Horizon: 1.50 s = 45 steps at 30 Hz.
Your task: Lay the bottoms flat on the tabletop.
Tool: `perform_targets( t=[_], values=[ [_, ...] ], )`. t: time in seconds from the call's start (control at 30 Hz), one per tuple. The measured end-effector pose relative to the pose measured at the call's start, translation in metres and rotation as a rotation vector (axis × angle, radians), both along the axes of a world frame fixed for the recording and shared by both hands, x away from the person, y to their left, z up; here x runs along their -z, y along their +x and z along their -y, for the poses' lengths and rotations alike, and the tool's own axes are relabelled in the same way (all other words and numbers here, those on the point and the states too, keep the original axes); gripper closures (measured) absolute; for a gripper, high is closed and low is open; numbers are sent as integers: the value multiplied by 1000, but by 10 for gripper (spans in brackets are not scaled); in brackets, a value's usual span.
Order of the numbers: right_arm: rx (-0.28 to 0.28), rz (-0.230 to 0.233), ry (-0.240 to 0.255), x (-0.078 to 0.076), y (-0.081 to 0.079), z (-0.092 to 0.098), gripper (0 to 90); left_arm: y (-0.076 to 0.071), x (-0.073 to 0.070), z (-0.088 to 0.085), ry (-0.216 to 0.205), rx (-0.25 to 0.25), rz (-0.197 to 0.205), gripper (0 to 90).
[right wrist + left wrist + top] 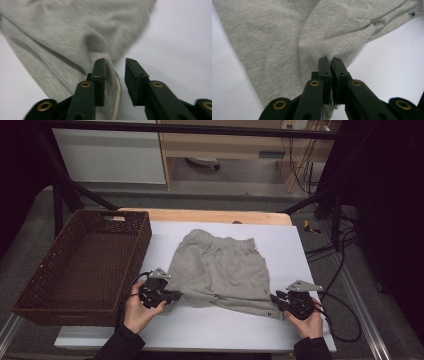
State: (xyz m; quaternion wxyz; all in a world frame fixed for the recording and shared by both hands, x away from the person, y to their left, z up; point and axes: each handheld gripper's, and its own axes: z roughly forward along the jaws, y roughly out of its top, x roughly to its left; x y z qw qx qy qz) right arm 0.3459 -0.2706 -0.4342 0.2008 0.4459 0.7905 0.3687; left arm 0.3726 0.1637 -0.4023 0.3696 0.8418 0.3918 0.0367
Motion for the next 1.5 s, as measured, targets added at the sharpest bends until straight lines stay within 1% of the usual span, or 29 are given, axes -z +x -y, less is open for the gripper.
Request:
perform_targets(
  t=[0.07, 0.13, 0.2, 0.27, 0.33, 0.43, 0.53, 0.6, 0.67, 0.77, 0.8, 0.83, 0.9, 0.97, 1.0, 1.03, 1.13, 1.17, 1.2, 1.23, 1.27, 1.3, 1.33, 1.37, 1.4, 1.47, 1.5],
  values=[
    [-48, 47, 36, -9, -5, -11, 585, 1, -2, 0, -8, -8, 6, 868],
    [-120, 61, 66, -15, -10, -27, 567, 2, -3, 0, -10, -14, 12, 868],
    [-191, 69, 86, -16, -13, -45, 548, 3, -4, 1, -9, -20, 15, 868],
    [-250, 52, 84, -13, -15, -63, 545, 4, -3, 2, -5, -26, 18, 868],
    [-288, 33, 66, -8, -16, -79, 560, 4, -3, 3, -3, -26, 16, 868],
    [-316, -12, 58, 4, -13, -94, 589, 4, -2, 3, -1, -23, 14, 868],
    [-325, -34, 18, 14, -10, -102, 594, 4, -1, 4, 0, -23, 14, 868],
    [-322, -36, 2, 17, -7, -104, 595, 4, 0, 4, 1, -22, 14, 868],
    [-313, -29, -26, 20, -3, -105, 608, 4, 0, 4, 1, -21, 12, 868],
    [-314, -9, -40, 22, 1, -107, 662, 4, 0, 4, 0, -22, 13, 868],
    [-314, -9, -42, 22, 2, -107, 684, 4, 0, 4, -1, -23, 14, 868],
    [-313, -4, -49, 22, 2, -107, 734, 4, 0, 4, -4, -24, 14, 868],
    [-318, 5, -67, 21, 2, -106, 861, 3, -1, 3, -7, -23, 12, 868],
    [-321, -23, -60, 19, 3, -104, 872, 2, -2, 2, -11, -22, 14, 868],
    [-331, -49, -51, 16, 2, -103, 874, 2, -3, 2, -15, -20, 11, 868],
    [-341, -65, -40, 14, 1, -101, 876, 1, -4, 1, -21, -19, 8, 868],
    [-382, -82, -20, -1, -9, -92, 877, -1, -10, -2, -41, -15, -3, 868],
    [-394, -90, -9, -7, -13, -88, 877, -2, -11, -3, -38, -15, -10, 868],
    [-411, -112, 6, -12, -17, -84, 877, -2, -13, -3, -30, -13, -19, 868],
    [-417, -123, 14, -17, -22, -80, 877, -2, -13, -3, -19, -11, -32, 866],
    [-421, -134, 15, -19, -25, -76, 877, -2, -12, -3, -13, -12, -41, 866],
    [-421, -149, 16, -21, -26, -73, 876, -2, -10, -2, -9, -14, -56, 865],
    [-420, -155, 22, -20, -27, -71, 873, -1, -8, -1, 6, -8, -71, 862],
    [-415, -169, 32, -17, -27, -70, 865, 0, -4, 0, 13, -3, -77, 860],
    [-416, -172, 32, -13, -25, -70, 847, 0, -1, 1, 20, 1, -83, 856],
    [-393, -144, 31, -7, -23, -70, 720, 0, 2, 2, 38, 14, -86, 830],
    [-376, -131, 31, -6, -21, -69, 681, -1, 2, 3, 40, 14, -81, 807]
  ],
)
